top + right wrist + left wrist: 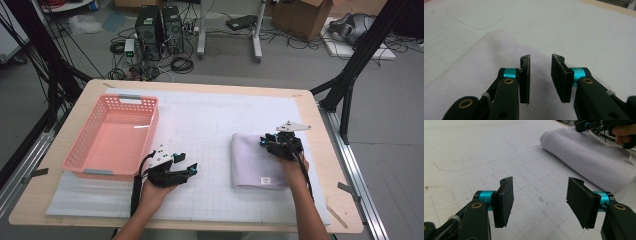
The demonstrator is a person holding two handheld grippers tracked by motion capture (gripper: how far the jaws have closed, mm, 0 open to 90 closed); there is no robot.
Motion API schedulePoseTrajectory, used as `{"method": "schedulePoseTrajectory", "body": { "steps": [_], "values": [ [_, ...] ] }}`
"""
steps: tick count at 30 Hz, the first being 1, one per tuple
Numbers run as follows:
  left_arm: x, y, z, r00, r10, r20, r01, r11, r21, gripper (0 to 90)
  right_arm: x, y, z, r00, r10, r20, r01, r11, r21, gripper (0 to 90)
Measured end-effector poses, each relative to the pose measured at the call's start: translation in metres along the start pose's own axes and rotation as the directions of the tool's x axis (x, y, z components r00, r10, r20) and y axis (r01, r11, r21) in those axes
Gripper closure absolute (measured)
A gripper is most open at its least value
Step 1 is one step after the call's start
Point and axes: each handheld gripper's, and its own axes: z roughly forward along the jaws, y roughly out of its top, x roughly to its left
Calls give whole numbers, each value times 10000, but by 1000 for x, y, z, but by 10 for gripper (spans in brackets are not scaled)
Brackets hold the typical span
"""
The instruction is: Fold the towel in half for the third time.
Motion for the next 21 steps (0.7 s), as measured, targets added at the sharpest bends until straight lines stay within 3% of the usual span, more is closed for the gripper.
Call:
{"method": "schedulePoseTrajectory", "body": {
  "steps": [2, 4, 6, 8, 10, 13, 16, 19, 21],
  "values": [
    [0, 0, -1, 10000, 7, 27, -7, 10000, -13, 386, -4, -1, 11, 9996, 147, 246, -157, 9991, 399, 708],
    [0, 0, -1, 10000, -3, 82, 3, 10000, -35, 385, -12, -7, 16, 9949, 403, 922, -490, 9944, 936, 733],
    [0, 0, -1, 10000, -28, 90, 28, 10000, -67, 384, -22, -14, 13, 9861, 1101, 1248, -1192, 9906, 678, 753],
    [0, 0, -2, 9999, -46, 111, 47, 10000, -73, 383, -27, -18, 9, 9786, 1128, 1724, -1234, 9910, 522, 749],
    [1, 0, -3, 9999, -71, 90, 72, 9999, -88, 382, -29, -20, 3, 9759, 1435, 1644, -1501, 9883, 282, 698],
    [3, 0, -5, 9999, -130, 54, 131, 9998, -165, 382, -26, -22, -16, 9768, 1477, 1549, -1419, 9887, -479, 655],
    [4, 0, -5, 9998, -171, 32, 172, 9995, -267, 368, -18, -30, -36, 9874, 1131, 1107, -1038, 9909, -862, 615],
    [5, 1, -5, 9999, -110, 36, 111, 9994, -321, 357, -5, -45, -52, 9957, 895, 226, -873, 9926, -848, 563],
    [4, 1, -5, 9999, -128, 68, 130, 9992, -385, 347, 4, -58, -57, 9987, 499, 57, -496, 9976, -476, 572]
  ]
}}
